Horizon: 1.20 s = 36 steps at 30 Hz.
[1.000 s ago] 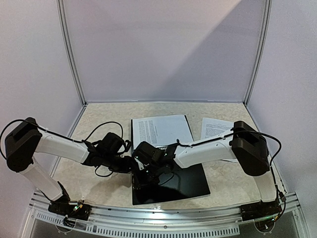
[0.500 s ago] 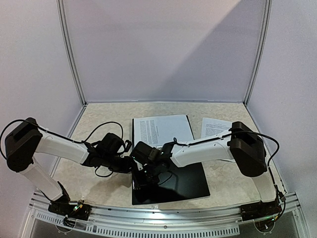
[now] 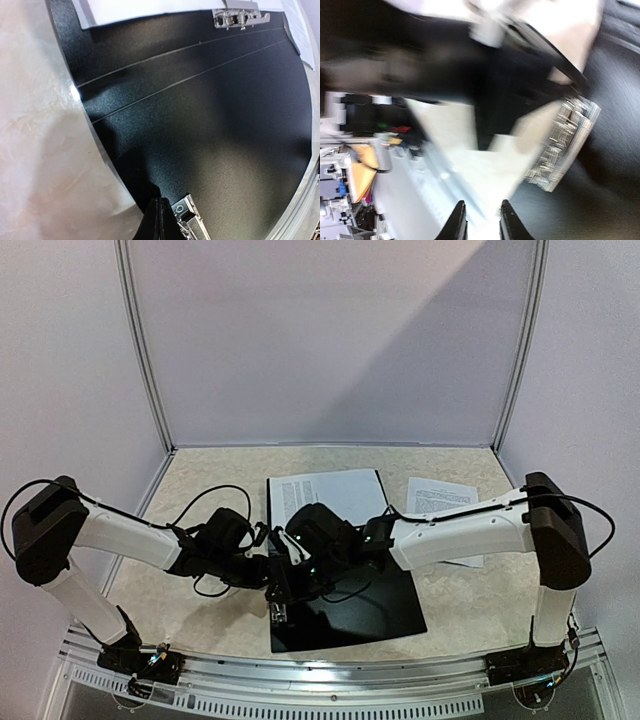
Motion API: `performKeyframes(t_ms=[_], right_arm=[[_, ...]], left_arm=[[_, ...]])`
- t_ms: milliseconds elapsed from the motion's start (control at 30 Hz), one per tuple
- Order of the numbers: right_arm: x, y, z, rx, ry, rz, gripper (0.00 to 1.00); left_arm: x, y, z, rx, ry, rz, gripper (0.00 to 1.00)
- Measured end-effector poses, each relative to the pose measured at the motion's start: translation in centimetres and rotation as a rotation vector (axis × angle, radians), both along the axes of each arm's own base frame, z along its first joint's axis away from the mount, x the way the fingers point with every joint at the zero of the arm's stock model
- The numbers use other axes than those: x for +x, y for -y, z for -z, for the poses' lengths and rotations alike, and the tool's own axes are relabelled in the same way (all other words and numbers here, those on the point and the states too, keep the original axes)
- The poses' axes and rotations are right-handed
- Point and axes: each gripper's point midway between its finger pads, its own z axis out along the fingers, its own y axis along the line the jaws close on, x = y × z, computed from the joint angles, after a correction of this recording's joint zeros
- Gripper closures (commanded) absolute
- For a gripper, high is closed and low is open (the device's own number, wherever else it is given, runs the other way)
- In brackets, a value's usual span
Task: Put the files into the folder
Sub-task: Open the spring clip on the folder with some files.
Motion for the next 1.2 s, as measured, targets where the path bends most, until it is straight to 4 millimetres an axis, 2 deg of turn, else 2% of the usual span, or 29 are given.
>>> performKeyframes(t_ms=[100,167,267,367,500,600,833,1200], right_arm=[[0.0,-1.0,-2.8,0.091,0.019,-0.017,0.72],[-0.1,-1.2,-3.0,0.104,0.015,-0.021,0.70],[-0.3,-1.1,-1.6,0.076,-0.004,-0.024,0.70],[-0.4,-0.8,1.2,0.014,-0.032,-0.024,0.75],[-0.9,0.1,5.4,-0.084,-0.078,-0.020,0.76],[-1.1,0.6,6.9,-0.125,-0.098,-0.019,0.76],[-1.2,0.4,7.2,-0.126,-0.108,-0.020,0.83],[-1.3,-0.5,7.3,-0.091,-0.132,-0.021,0.88]], left_arm=[[0.0,0.0,0.0,0.004,-0.002,-0.001,1.00],[0.0,0.0,0.0,0.006,-0.004,-0.001,1.00],[0.0,0.0,0.0,0.009,-0.008,-0.001,1.00],[0.0,0.0,0.0,0.009,-0.008,-0.001,1.00],[0.0,0.0,0.0,0.009,-0.008,-0.001,1.00],[0.1,0.0,0.0,0.009,-0.009,0.000,1.00],[0.1,0.1,0.0,0.009,-0.009,-0.001,1.00],[0.1,0.1,0.0,0.008,-0.008,0.000,1.00]])
